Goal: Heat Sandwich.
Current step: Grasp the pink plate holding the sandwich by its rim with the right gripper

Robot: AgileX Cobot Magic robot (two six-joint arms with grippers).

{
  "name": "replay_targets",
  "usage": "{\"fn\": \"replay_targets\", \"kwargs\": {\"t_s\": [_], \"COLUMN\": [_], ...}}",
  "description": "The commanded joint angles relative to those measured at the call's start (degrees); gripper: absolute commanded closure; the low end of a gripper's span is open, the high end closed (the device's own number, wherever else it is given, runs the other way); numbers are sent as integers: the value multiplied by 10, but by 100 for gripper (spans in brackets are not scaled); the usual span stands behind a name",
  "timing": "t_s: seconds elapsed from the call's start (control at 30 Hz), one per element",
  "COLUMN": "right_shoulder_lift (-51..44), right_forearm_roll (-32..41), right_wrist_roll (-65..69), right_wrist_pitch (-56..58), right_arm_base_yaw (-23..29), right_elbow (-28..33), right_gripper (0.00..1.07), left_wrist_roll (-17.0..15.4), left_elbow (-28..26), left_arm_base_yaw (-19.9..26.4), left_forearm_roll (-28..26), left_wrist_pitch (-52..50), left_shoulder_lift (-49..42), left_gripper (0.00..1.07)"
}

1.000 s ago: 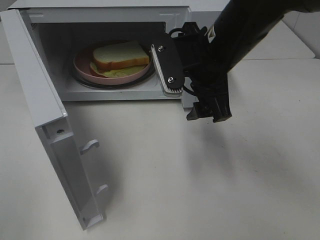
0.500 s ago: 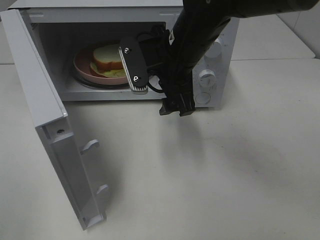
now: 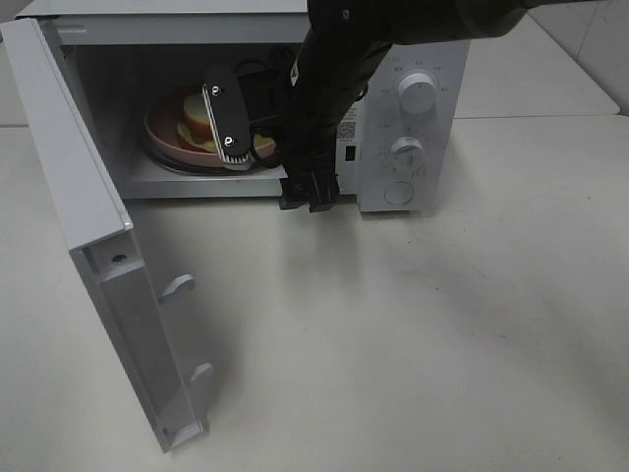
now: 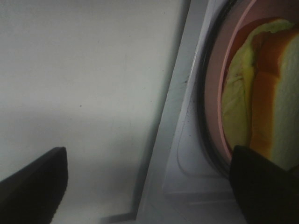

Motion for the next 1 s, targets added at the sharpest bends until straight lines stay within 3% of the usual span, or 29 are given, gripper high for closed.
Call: {"fn": "replay_targets", "kwargs": {"t_s": [0.03,0.57,1.0], "right_shoulder_lift": [22,135,194], "right_forearm_roll": [-1,-1,2], "right_wrist_roll": [6,34,34], "right_wrist_pitch": [-3,11,19], "right_arm_base_yaw": [3,3,0], "right_elbow": [-26,-169,-227], "right_gripper": [19,21,24], "left_wrist_roll": [-2,-3,-7], "left_elbow": [2,2,2], "left_arm_base_yaw": [1,1,1], "left_forearm_roll": [1,9,32], "left_wrist_pitch": [-2,-2,-2], "left_shoulder_lift": [-13,-13,-13], "left_gripper": [9,9,9]}}
